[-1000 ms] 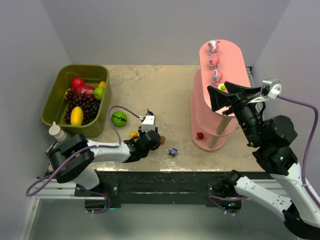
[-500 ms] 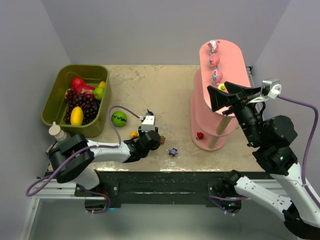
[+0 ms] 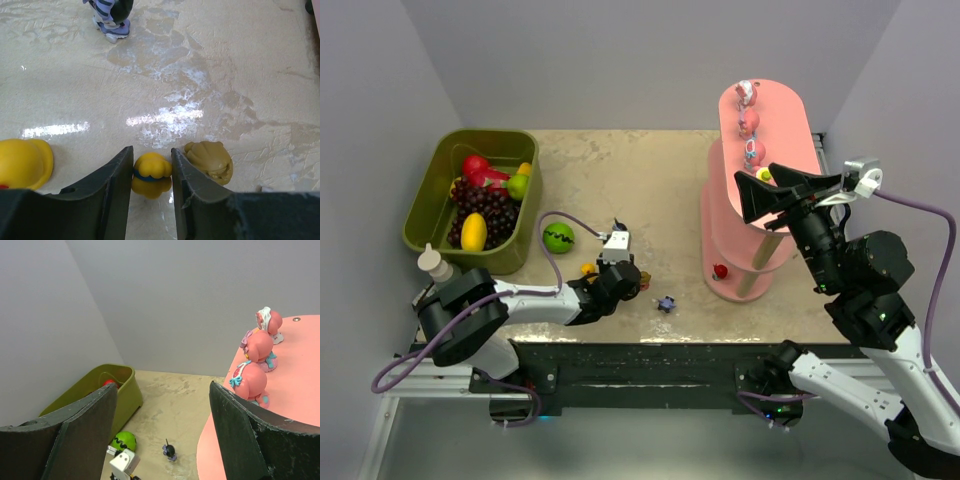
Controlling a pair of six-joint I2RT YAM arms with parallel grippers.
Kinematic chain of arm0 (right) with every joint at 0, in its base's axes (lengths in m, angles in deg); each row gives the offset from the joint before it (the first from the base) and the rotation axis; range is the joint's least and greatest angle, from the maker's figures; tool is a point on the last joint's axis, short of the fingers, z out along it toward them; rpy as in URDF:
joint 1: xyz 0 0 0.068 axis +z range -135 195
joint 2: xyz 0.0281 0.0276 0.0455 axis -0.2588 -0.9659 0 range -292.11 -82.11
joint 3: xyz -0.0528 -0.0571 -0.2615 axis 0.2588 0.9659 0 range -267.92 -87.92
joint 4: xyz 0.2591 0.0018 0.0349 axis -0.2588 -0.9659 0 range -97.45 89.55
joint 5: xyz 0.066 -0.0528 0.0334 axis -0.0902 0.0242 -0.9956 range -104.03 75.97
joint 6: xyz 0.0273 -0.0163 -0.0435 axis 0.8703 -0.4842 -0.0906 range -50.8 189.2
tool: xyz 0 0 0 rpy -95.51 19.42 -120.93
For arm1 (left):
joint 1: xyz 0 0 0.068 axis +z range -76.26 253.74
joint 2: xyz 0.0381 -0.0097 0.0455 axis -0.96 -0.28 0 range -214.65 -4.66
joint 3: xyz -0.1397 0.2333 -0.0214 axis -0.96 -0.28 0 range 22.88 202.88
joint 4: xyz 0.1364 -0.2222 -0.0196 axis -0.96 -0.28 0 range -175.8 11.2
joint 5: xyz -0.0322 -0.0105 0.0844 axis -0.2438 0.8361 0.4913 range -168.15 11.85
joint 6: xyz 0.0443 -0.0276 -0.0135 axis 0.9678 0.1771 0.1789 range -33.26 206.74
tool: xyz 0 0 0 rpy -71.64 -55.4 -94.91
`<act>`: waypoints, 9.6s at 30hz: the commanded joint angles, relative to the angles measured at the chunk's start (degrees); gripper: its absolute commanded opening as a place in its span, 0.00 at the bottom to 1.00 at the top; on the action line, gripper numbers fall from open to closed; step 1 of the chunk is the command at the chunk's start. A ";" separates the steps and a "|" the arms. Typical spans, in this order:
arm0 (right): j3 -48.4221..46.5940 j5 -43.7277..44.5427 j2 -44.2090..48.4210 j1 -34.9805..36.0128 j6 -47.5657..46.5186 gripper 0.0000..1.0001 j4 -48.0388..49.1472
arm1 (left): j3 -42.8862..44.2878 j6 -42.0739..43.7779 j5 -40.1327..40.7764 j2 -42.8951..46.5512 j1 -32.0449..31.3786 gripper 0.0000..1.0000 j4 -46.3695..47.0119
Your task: Place and organize the plastic toys onto the shelf
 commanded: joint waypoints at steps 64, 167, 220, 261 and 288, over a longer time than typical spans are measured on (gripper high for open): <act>0.89 5.75 3.69 0.07 -2.93 0.78 -0.11 | 38.93 59.58 -70.15 -26.59 10.84 0.23 11.23; 2.12 8.74 3.77 -0.02 -3.63 0.80 0.50 | 21.62 34.80 -58.90 -31.69 10.76 0.67 54.04; 2.21 9.18 4.04 0.07 -3.98 0.80 0.59 | 31.90 37.96 -68.83 -39.07 10.40 0.37 44.55; 1.86 9.18 3.25 -0.02 -3.37 0.80 0.06 | 29.09 40.60 -60.66 -32.14 11.28 0.70 42.27; -2.09 4.71 1.05 0.07 0.59 0.81 -3.98 | 7.82 17.05 -24.35 -0.94 8.30 0.69 14.40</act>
